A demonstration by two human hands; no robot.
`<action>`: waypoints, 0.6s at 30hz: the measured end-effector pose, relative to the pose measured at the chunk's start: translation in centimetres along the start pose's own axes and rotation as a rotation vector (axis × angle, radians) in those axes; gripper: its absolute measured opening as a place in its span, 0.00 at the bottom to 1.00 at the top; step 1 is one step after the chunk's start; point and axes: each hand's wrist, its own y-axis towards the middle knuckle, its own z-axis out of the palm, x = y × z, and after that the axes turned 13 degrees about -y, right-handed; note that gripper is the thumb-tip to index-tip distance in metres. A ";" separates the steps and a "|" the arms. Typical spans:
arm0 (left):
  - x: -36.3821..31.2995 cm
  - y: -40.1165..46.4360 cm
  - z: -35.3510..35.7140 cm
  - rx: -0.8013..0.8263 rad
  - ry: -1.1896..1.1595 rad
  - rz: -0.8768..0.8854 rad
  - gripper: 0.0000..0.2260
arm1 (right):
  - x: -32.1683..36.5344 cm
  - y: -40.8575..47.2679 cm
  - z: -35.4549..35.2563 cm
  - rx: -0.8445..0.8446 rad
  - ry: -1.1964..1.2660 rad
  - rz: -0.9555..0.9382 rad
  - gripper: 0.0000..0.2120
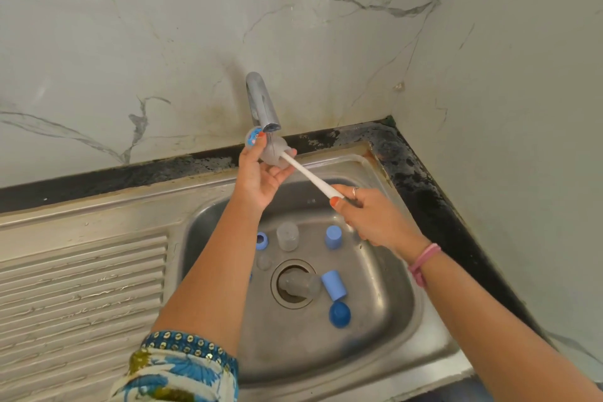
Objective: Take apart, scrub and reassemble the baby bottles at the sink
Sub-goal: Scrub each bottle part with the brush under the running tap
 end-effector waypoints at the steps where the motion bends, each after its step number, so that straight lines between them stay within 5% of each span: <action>1: 0.3 -0.1 0.4 -0.023 0.000 0.009 0.18 | 0.1 0.1 0.6 -0.068 -0.166 -0.012 0.17; 6: 1.4 0.6 1.1 -0.239 0.334 0.248 0.25 | 0.0 -0.9 3.9 -0.100 -0.697 -0.050 0.22; 12: 0.0 0.9 -1.3 -0.233 0.304 0.057 0.26 | -0.7 -0.6 1.8 -0.106 -0.622 -0.105 0.21; 18: 0.5 0.7 -1.2 -0.210 0.167 0.070 0.25 | 0.1 -0.8 1.7 -0.045 -0.582 -0.137 0.19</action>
